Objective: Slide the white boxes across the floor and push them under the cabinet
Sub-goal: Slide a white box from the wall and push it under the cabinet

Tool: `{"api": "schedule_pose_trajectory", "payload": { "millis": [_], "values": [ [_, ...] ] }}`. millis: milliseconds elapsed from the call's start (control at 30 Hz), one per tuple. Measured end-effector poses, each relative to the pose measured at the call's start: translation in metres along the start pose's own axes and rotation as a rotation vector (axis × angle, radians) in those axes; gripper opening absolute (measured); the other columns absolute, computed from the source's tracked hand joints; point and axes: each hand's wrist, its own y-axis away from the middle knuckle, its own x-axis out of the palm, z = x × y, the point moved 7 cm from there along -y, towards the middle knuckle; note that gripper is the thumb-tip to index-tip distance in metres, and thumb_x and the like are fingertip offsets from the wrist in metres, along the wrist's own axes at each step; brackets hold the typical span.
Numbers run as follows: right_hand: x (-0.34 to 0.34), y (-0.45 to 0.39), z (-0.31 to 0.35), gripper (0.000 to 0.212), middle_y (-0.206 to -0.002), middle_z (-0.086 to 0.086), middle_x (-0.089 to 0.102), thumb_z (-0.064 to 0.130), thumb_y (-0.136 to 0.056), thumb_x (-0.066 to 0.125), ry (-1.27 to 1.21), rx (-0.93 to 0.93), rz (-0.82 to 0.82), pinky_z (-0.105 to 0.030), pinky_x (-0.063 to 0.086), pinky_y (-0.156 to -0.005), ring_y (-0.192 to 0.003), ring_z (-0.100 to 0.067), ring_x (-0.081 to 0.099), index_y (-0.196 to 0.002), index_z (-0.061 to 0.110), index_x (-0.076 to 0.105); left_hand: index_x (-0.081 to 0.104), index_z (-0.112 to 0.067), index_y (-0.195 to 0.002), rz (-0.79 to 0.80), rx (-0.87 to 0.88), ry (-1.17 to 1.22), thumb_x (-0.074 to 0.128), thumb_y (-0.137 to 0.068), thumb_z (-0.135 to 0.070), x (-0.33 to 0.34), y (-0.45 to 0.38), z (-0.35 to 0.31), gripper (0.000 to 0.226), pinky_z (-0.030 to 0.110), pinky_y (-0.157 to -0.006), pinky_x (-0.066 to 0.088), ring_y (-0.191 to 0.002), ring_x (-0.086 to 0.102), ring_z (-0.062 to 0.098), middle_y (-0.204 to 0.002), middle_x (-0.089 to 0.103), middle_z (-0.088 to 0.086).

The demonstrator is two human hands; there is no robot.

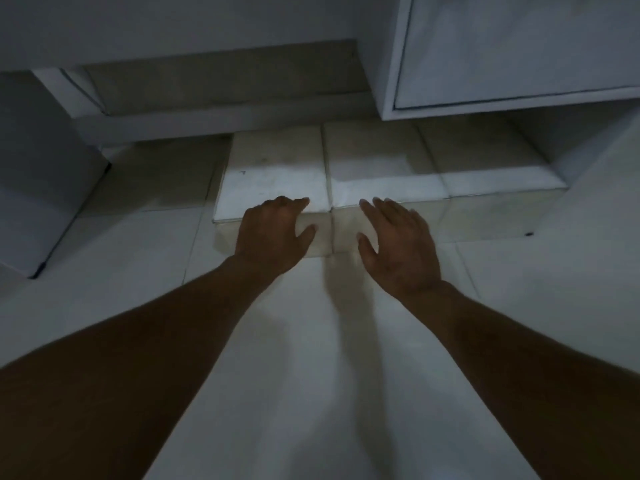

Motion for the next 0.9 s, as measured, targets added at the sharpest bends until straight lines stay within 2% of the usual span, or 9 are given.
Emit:
{"api": "schedule_pose_trajectory", "payload": {
  "millis": [133, 267, 400, 600, 767, 900],
  "values": [
    [-0.074, 0.022, -0.012, 0.047, -0.14, -0.011, 0.053, 0.027, -0.096, 0.053, 0.072, 0.044, -0.099, -0.046, 0.031, -0.113, -0.133, -0.025, 0.044, -0.141, 0.013, 0.049, 0.06, -0.02, -0.131, -0.04, 0.115, 0.098, 0.059, -0.091, -0.041, -0.038, 0.007, -0.054, 0.045, 0.04, -0.091, 0.048, -0.108, 0.063, 0.028, -0.117, 0.068, 0.008],
    [-0.165, 0.042, -0.027, 0.04, -0.13, -0.01, 0.06, 0.025, -0.094, 0.055, 0.137, 0.091, -0.203, -0.045, 0.037, -0.106, -0.122, -0.026, 0.052, -0.132, 0.011, 0.056, 0.059, -0.02, -0.132, -0.037, 0.236, 0.163, 0.057, -0.092, -0.041, -0.078, 0.009, -0.118, 0.044, 0.039, -0.091, 0.047, -0.111, 0.06, 0.03, -0.121, 0.066, 0.009],
    [-0.249, 0.05, -0.052, 0.042, -0.13, -0.008, 0.059, 0.027, -0.094, 0.053, 0.218, 0.174, -0.237, -0.038, 0.034, -0.104, -0.123, -0.024, 0.05, -0.134, 0.013, 0.054, 0.06, -0.02, -0.13, -0.062, 0.313, 0.189, 0.057, -0.092, -0.04, -0.132, 0.001, -0.181, 0.043, 0.039, -0.092, 0.047, -0.114, 0.058, 0.031, -0.125, 0.064, 0.01],
    [-0.32, 0.056, -0.098, 0.04, -0.127, -0.007, 0.062, 0.025, -0.094, 0.054, 0.195, 0.204, -0.316, -0.038, 0.036, -0.101, -0.12, -0.024, 0.053, -0.132, 0.013, 0.056, 0.056, -0.024, -0.134, -0.069, 0.365, 0.203, 0.053, -0.094, -0.042, -0.168, -0.016, -0.268, 0.044, 0.038, -0.092, 0.046, -0.117, 0.056, 0.027, -0.127, 0.062, 0.005],
    [-0.384, 0.051, -0.16, 0.037, -0.124, -0.007, 0.064, 0.026, -0.094, 0.054, 0.163, 0.232, -0.381, -0.04, 0.038, -0.097, -0.116, -0.026, 0.055, -0.129, 0.013, 0.059, 0.054, -0.03, -0.135, -0.013, 0.359, 0.183, 0.053, -0.094, -0.046, -0.182, -0.037, -0.347, 0.045, 0.038, -0.096, 0.042, -0.123, 0.052, 0.024, -0.133, 0.058, -0.001],
    [-0.419, 0.035, -0.223, 0.036, -0.122, -0.006, 0.065, 0.027, -0.093, 0.054, 0.146, 0.246, -0.421, -0.039, 0.04, -0.094, -0.114, -0.027, 0.056, -0.125, 0.014, 0.061, 0.056, -0.028, -0.133, -0.012, 0.357, 0.168, 0.052, -0.094, -0.046, -0.187, -0.071, -0.426, 0.043, 0.04, -0.097, 0.045, -0.12, 0.053, 0.024, -0.129, 0.061, 0.001]
  ]
}}
